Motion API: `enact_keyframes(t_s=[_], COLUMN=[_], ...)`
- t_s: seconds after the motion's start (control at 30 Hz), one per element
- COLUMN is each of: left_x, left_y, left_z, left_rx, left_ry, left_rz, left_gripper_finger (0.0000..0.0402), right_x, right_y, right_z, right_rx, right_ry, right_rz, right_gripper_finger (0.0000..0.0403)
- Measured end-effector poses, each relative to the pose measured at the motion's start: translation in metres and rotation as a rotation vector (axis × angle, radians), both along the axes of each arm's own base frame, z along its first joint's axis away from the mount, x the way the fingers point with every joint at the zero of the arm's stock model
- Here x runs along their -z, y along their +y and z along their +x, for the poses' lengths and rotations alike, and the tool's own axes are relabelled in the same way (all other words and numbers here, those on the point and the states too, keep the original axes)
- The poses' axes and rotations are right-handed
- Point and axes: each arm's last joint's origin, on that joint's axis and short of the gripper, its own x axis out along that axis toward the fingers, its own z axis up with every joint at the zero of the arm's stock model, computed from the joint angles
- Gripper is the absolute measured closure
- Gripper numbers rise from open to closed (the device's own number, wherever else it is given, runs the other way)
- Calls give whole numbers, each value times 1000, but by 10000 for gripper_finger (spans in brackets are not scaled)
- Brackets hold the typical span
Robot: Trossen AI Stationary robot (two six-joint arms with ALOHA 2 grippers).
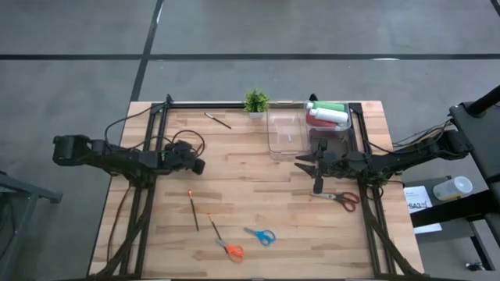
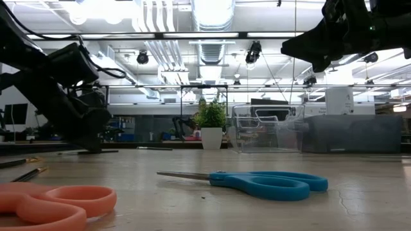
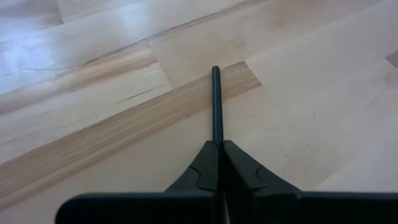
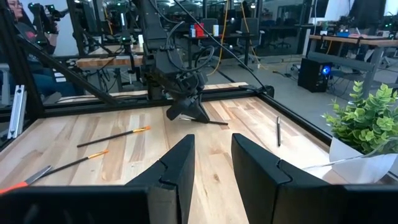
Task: Pick & Place Paint Supplies
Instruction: Put the bottom silver paintbrush into the black bin
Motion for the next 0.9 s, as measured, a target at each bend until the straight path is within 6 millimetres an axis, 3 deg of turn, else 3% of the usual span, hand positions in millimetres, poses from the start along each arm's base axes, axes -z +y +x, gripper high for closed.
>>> enact_keyframes(t_s=[0.53, 0.9], left_x=[-18, -19], left_y=[0, -2], left_z=[15, 20], left_rx=[94, 113], left_ry=[72, 7], left_rz=[-62, -123], left_gripper_finger=[399, 401], right_x=[0, 0], right_y=[0, 0], right_z=[0, 0], right_rx=[0, 0], right_ry=[0, 1], right_rz=[0, -4], right_gripper_finger=[298, 298])
